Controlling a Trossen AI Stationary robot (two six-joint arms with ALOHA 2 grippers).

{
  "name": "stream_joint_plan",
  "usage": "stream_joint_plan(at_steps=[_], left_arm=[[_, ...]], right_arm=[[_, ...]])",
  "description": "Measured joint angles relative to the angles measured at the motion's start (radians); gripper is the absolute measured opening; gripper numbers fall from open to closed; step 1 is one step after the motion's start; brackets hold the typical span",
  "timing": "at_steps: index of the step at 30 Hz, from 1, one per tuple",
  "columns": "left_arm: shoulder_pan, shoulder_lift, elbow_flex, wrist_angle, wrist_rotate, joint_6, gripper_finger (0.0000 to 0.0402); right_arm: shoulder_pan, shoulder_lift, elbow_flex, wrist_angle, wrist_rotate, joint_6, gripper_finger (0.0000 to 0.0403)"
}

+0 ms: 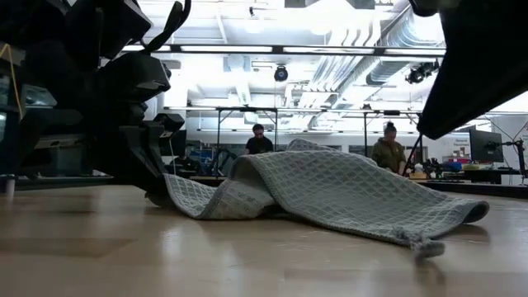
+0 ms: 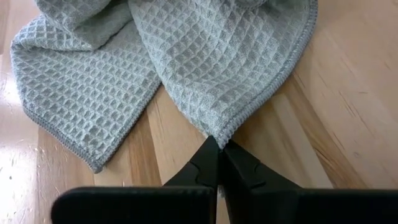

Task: Fold microfiber towels
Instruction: Fold the gray towel

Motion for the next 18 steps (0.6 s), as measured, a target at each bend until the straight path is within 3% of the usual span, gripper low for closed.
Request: stream_joint_plan(at_steps=[5, 11, 18], left_arm=[[0.0, 0.0, 0.0, 0.0, 0.0, -0.014, 0.0002], [0.0, 0.0, 0.001, -0.001, 0.0, -0.02, 0.0001], [0.0, 0.0, 0.001, -0.001, 0.019, -0.02, 0.0001]], right_arm=[[-0.001, 0.0, 0.0, 0.132, -0.113, -0.089, 0.0079], [-0.021, 0.019, 0.0, 0.203, -0.153, -0.143, 0.0079], [-0.061, 0.055, 0.0, 0.305, -0.272, -0.192, 0.0079]])
